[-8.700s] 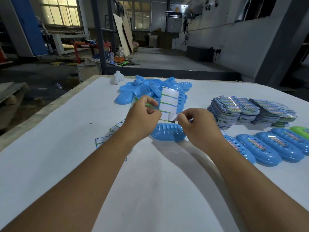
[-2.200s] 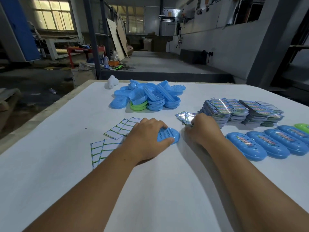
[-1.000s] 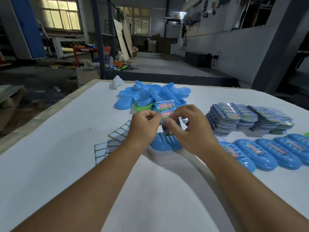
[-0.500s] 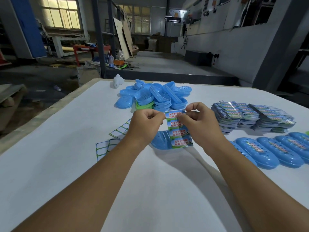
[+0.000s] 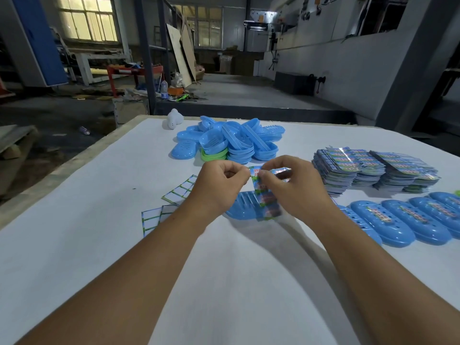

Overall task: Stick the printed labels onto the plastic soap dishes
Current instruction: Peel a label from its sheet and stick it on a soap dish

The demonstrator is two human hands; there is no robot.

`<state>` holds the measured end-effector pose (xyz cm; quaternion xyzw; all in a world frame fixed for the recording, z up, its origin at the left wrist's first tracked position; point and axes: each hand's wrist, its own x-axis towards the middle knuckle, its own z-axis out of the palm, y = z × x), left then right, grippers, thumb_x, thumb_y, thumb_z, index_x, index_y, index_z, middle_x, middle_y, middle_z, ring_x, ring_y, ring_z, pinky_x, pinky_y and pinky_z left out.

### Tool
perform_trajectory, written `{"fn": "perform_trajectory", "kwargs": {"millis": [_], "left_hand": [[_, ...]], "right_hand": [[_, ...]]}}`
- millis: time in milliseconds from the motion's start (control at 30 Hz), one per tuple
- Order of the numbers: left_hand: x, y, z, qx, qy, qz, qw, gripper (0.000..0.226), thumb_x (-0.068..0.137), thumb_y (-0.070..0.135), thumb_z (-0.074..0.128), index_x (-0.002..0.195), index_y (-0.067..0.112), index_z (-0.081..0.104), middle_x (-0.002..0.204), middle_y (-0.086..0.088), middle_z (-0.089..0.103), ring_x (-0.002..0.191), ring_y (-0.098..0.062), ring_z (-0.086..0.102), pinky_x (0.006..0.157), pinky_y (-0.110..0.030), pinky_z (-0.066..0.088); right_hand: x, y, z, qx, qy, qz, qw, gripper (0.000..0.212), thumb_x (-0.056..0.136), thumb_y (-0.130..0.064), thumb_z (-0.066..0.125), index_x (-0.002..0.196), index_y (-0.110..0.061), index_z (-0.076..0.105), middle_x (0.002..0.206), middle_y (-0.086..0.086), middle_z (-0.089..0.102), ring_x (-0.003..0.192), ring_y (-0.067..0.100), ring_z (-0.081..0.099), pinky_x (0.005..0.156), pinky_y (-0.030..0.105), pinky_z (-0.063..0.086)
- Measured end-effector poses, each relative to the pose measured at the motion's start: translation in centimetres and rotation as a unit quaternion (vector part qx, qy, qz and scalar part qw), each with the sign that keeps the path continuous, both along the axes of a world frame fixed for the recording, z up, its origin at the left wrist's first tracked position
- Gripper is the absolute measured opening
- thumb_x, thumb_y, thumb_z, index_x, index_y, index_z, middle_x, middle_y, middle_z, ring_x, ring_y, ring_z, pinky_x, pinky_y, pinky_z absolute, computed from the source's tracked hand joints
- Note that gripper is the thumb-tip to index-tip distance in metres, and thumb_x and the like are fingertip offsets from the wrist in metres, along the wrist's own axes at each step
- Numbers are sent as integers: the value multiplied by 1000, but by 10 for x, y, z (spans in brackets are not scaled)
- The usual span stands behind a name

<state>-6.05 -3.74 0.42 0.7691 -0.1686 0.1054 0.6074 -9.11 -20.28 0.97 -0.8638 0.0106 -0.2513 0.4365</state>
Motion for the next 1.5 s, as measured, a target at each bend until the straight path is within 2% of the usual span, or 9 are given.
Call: {"fn": "perform_trajectory", "kwargs": {"millis": [100, 300, 567, 767, 933, 1100, 1267, 1367, 1500], "left_hand": [[1, -1, -4, 17, -11, -5, 1000, 20, 93, 27, 66, 75, 20, 72, 61, 11, 64, 55, 1, 54, 53, -14, 46], [2, -5, -10, 64, -46, 18, 997, 15, 93, 31, 65, 84, 23, 72, 68, 19, 66, 61, 5, 56, 57, -13, 47], [-2, -10, -9, 98, -79, 33, 991, 13, 93, 27, 65, 83, 23, 71, 66, 11, 65, 59, -5, 57, 64, -36, 56], [-5, -10, -6, 79, -69, 46, 993, 15, 90, 27, 64, 79, 19, 70, 64, 9, 65, 58, -7, 55, 65, -34, 54], [-3, -7, -3, 95, -41, 82, 991, 18, 89, 29, 59, 75, 18, 63, 62, 9, 61, 61, -6, 55, 61, -31, 51], [2, -1, 0, 118, 9, 113, 986, 27, 91, 33, 49, 78, 11, 57, 74, -1, 66, 76, -22, 64, 65, -39, 53], [12, 8, -1, 215, 31, 172, 961, 32, 95, 33, 37, 77, 12, 52, 78, -6, 61, 79, -24, 60, 70, -41, 50], [21, 18, -2, 273, 35, 215, 937, 33, 98, 32, 32, 76, 12, 47, 79, -6, 55, 75, -22, 52, 67, -37, 39], [31, 35, -2, 345, 44, 261, 900, 33, 100, 32, 30, 92, 7, 50, 91, -11, 52, 91, -29, 50, 75, -37, 37]], "right_hand": [[-2, 1, -1, -76, -41, -3, 996, 12, 83, -37, 72, 71, -34, 71, 78, -15, 67, 65, -2, 56, 63, 21, 41], [-6, 5, 2, -99, -31, -9, 995, 19, 78, -40, 63, 65, -31, 74, 66, -26, 68, 63, 2, 64, 60, 27, 54], [-10, 9, 6, -117, -24, -11, 993, 33, 72, -42, 52, 59, -18, 71, 50, -6, 62, 45, 12, 51, 49, 32, 49], [-8, 7, 5, -115, -21, -24, 993, 29, 70, -34, 53, 51, -13, 56, 44, 2, 44, 46, 11, 29, 47, 27, 31], [-7, 5, 6, -79, -8, -6, 997, 33, 74, -29, 56, 63, 2, 57, 60, 20, 45, 53, 11, 25, 49, 28, 25], [-1, -2, 5, -17, 36, -6, 999, 33, 78, -26, 60, 73, 6, 65, 56, 9, 43, 50, 12, 27, 44, 22, 26], [-1, -4, 3, -12, 53, -14, 998, 35, 78, -27, 61, 70, 7, 62, 52, 4, 40, 47, 13, 24, 40, 20, 23], [-1, -4, 3, -22, 59, -17, 998, 34, 77, -26, 60, 67, 6, 59, 50, 3, 37, 47, 14, 24, 39, 20, 22], [-1, -3, 2, -30, 55, -21, 998, 33, 76, -26, 58, 67, 6, 58, 51, 4, 36, 48, 15, 25, 41, 22, 23]]}}
